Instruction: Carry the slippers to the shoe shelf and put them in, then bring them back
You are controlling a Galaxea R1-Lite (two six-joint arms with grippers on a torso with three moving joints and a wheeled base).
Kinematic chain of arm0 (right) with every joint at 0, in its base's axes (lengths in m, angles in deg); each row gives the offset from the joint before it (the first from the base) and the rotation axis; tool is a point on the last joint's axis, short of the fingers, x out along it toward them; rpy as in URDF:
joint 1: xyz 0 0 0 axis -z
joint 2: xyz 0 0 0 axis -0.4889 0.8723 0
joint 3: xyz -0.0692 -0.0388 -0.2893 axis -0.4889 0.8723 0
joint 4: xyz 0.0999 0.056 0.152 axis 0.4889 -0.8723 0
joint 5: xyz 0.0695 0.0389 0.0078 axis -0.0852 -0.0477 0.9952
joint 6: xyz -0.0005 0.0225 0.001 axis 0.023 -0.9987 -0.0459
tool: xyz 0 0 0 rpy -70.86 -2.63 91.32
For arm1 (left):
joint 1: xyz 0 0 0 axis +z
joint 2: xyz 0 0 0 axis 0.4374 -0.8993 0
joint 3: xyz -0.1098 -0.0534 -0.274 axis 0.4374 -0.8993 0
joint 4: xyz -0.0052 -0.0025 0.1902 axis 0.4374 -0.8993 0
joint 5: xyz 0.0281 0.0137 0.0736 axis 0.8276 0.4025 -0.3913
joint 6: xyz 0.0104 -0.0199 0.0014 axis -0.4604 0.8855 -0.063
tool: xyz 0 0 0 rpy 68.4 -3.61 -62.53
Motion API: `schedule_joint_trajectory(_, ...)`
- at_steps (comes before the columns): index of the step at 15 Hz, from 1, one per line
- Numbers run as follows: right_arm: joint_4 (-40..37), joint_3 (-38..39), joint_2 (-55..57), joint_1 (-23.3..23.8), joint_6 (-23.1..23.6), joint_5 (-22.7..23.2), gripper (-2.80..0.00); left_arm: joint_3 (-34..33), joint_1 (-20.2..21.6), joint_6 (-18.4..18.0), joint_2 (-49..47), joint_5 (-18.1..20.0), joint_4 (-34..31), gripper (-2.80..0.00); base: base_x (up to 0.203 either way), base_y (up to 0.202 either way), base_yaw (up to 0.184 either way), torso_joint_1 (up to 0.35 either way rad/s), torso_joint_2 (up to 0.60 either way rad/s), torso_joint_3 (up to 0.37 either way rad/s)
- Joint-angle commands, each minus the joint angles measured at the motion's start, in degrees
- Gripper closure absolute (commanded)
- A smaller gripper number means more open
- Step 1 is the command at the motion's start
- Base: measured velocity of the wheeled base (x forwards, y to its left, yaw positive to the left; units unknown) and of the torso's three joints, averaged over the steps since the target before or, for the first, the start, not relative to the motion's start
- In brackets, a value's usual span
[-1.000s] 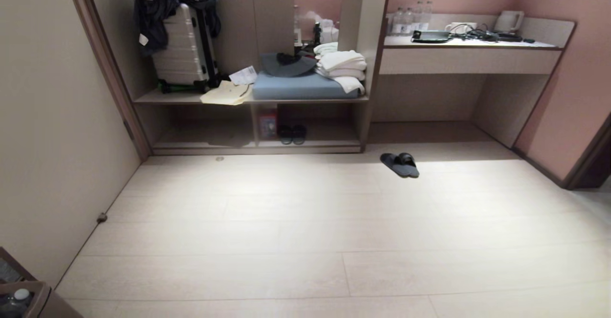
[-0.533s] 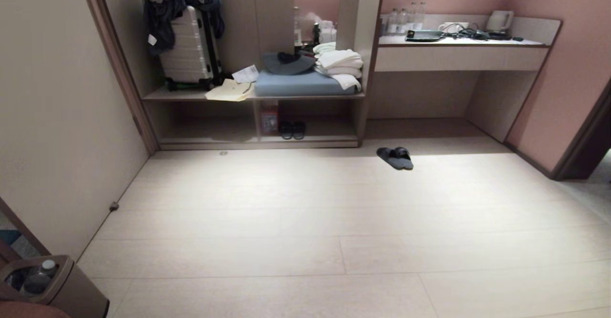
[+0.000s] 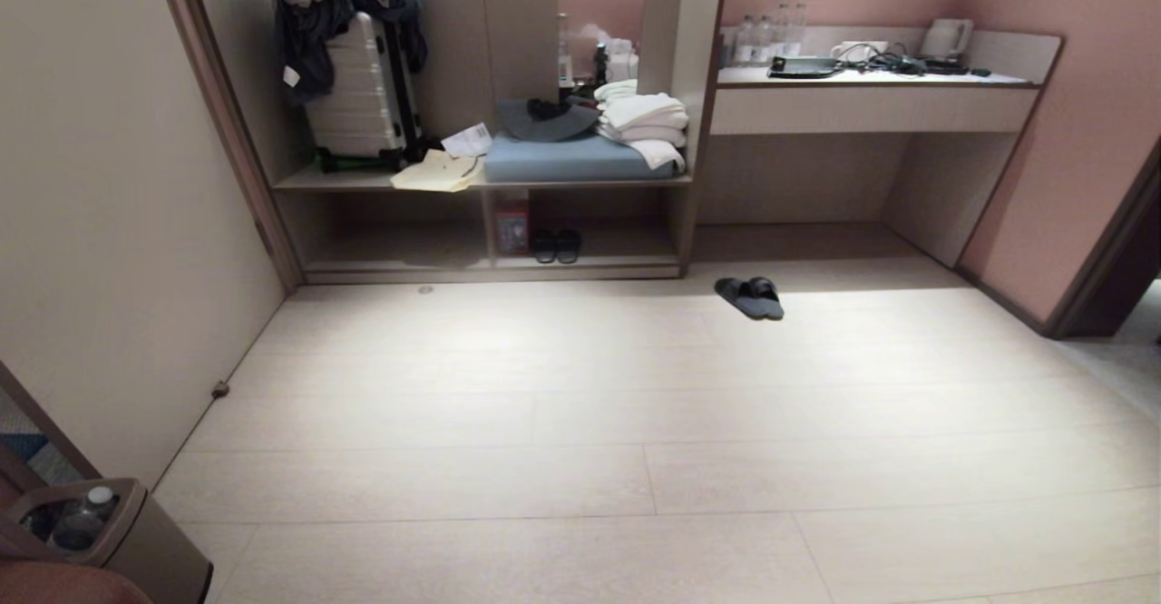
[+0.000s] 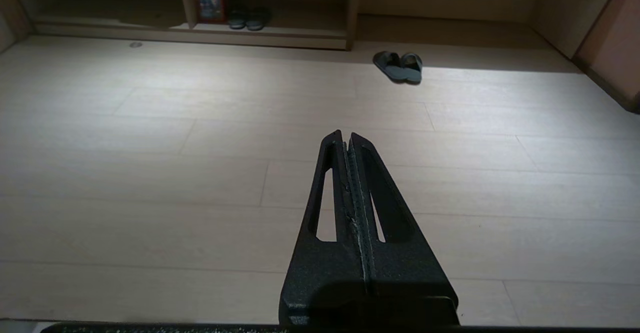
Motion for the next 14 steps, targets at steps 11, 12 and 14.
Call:
schedule_joint_trajectory(11, 0.04, 0.01, -0.01, 0.02, 0.01, 0.05, 0.0, 0.0, 0.01, -0.06, -0.05, -0.04, 0.02, 0.0, 0.0, 0.0, 0.0, 0.0, 0.0, 0.0)
schedule_joint_trajectory(12, 0.04, 0.01, -0.01, 0.02, 0.02, 0.05, 0.0, 0.0, 0.01, -0.06, -0.05, -0.04, 0.02, 0.0, 0.0, 0.0, 0.0, 0.0, 0.0, 0.0)
schedule_joint_trajectory(14, 0.04, 0.01, -0.01, 0.02, -0.07, -0.04, 0.0, 0.0, 0.01, -0.06, -0.05, -0.04, 0.02, 0.0, 0.0, 0.0, 0.0, 0.0, 0.0, 0.0)
